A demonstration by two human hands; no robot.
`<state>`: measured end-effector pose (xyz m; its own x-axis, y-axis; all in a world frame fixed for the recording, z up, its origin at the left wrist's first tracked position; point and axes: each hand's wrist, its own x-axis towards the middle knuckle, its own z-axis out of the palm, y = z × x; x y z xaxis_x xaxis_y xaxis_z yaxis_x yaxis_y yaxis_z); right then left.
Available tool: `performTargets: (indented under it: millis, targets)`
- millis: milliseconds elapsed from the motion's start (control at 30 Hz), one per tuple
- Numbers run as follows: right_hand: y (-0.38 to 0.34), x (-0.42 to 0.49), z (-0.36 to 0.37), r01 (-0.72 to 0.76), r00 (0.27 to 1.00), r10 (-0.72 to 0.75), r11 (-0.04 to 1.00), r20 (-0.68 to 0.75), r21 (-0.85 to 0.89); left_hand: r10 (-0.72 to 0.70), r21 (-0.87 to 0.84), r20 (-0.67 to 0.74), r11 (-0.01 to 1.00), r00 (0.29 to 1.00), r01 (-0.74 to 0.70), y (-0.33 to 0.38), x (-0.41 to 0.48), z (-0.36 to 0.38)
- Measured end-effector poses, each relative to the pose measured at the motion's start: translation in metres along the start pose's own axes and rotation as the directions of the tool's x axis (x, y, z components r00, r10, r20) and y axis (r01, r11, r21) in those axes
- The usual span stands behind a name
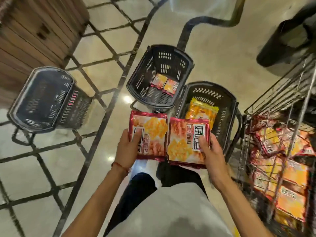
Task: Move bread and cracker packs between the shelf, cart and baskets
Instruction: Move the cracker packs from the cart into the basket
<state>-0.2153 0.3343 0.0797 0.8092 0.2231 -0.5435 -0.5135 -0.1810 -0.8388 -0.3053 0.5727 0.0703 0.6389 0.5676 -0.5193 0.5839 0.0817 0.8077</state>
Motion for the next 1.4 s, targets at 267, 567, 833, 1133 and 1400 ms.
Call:
performTargets:
  millis: [267, 567, 833, 1133, 1400]
  targets:
    - [-0.058, 0.098, 0.056, -0.048, 0.993, 0.053, 0.998, -0.104, 0.045, -0.075, 0.022, 0.015, 0.997, 0.997, 0.074, 0.063, 0.135, -0.026]
    - [-0.1, 0.219, 0.144, -0.096, 0.963, 0.107, 0.994, -0.247, 0.054, -0.143, 0.147, 0.235, 0.983, 0.961, 0.111, 0.108, 0.315, -0.055]
    - [-0.102, 0.321, 0.183, -0.178, 0.896, 0.227, 0.971, -0.382, 0.16, -0.216, 0.204, 0.328, 0.967, 0.92, 0.154, 0.114, 0.448, -0.032]
    - [-0.02, 0.46, 0.175, -0.241, 0.853, 0.278, 0.961, -0.441, 0.14, -0.253, 0.251, 0.256, 0.949, 0.933, 0.188, 0.057, 0.544, 0.054]
    - [0.096, 0.606, 0.174, -0.307, 0.862, 0.265, 0.951, -0.433, -0.029, -0.163, 0.362, 0.102, 0.925, 0.981, 0.116, -0.033, 0.651, 0.139]
